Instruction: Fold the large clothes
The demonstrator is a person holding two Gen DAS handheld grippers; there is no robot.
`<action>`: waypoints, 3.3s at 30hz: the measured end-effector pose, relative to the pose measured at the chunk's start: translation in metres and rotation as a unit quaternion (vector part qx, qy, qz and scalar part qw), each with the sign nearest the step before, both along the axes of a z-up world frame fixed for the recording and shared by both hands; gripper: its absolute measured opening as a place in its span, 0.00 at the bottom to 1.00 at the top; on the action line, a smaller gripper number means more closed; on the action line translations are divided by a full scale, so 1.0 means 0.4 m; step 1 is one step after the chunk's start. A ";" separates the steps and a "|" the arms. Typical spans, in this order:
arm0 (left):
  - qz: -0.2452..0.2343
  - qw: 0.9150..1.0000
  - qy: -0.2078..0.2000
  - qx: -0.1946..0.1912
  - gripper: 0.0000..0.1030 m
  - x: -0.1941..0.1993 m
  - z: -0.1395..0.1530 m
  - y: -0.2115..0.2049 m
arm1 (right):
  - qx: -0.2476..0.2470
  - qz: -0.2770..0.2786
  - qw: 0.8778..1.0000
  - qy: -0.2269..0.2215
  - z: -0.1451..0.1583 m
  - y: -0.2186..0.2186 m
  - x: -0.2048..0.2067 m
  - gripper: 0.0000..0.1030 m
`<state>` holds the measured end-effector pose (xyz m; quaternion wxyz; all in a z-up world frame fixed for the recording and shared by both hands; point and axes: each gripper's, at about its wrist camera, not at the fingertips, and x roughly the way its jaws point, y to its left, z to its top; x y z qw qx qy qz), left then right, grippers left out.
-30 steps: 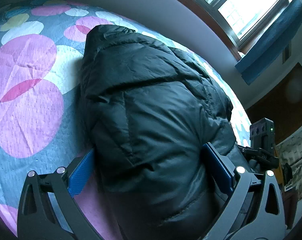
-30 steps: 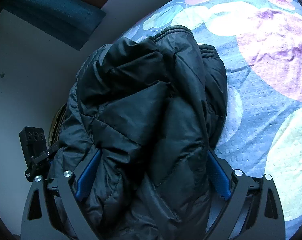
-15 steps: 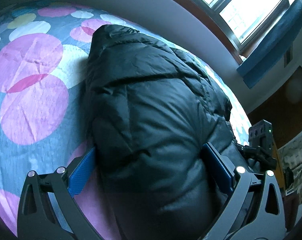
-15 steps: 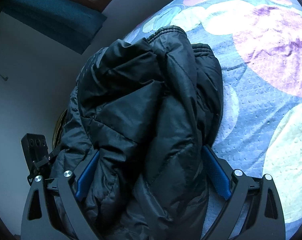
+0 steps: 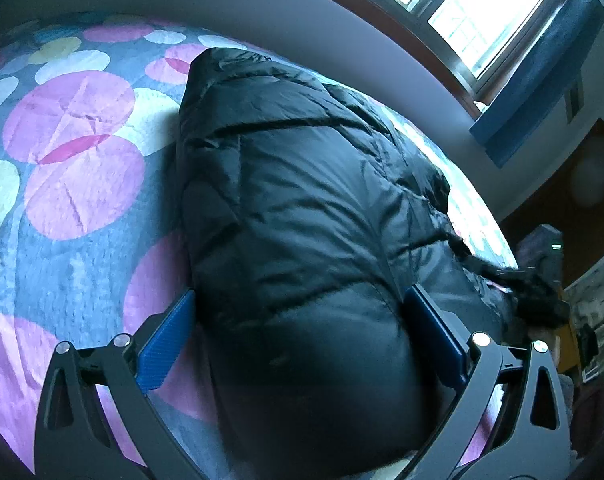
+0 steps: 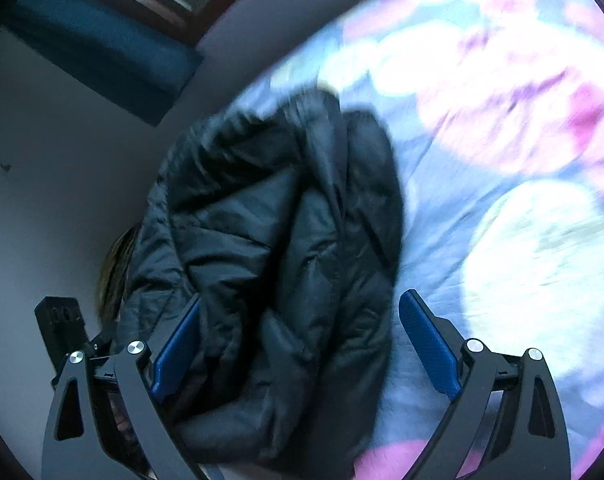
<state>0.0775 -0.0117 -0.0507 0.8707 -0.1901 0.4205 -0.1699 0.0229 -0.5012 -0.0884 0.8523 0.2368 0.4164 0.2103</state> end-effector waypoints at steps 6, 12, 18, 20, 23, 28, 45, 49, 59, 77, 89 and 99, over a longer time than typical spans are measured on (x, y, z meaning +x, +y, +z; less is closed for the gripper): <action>0.002 1.000 -0.005 0.013 0.98 -0.027 0.012 -0.016 | 0.062 0.064 0.995 -0.052 0.110 0.024 -0.096 0.91; -0.005 1.000 -0.013 0.027 0.98 -0.052 0.017 -0.030 | 0.058 0.141 0.988 -0.006 0.041 0.102 -0.109 0.91; -0.006 0.999 -0.017 0.038 0.98 -0.056 0.014 -0.040 | 0.040 0.132 0.990 0.026 -0.029 0.095 -0.093 0.90; -0.005 0.999 -0.019 0.040 0.98 -0.054 0.012 -0.040 | 0.046 0.128 0.990 0.024 -0.037 0.092 -0.100 0.90; -0.004 0.999 -0.019 0.039 0.98 -0.053 0.011 -0.036 | 0.047 0.123 0.991 0.018 -0.039 0.093 -0.106 0.88; -0.001 0.999 -0.018 0.040 0.98 -0.054 0.011 -0.036 | 0.052 0.110 0.992 0.022 -0.052 0.057 -0.113 0.76; 0.010 0.999 -0.008 0.033 0.98 -0.078 0.010 -0.028 | 0.065 0.078 0.994 0.031 -0.061 -0.008 -0.147 0.60; 0.013 0.999 -0.011 0.040 0.98 -0.090 0.015 -0.031 | 0.063 0.071 0.995 0.029 -0.053 -0.023 -0.165 0.60; 0.025 0.998 -0.016 0.057 0.98 -0.141 0.032 -0.027 | 0.046 0.055 0.997 0.029 -0.032 -0.050 -0.207 0.62; 0.089 0.986 -0.045 0.134 0.98 -0.298 0.091 -0.036 | -0.097 0.016 0.995 0.004 0.017 0.027 -0.314 0.77; 0.113 0.973 -0.085 0.180 0.98 -0.361 0.135 -0.061 | -0.181 0.011 0.982 -0.048 0.049 0.089 -0.357 0.80; 0.122 0.970 -0.088 0.190 0.98 -0.369 0.136 -0.070 | -0.195 0.007 0.979 -0.060 0.052 0.101 -0.363 0.80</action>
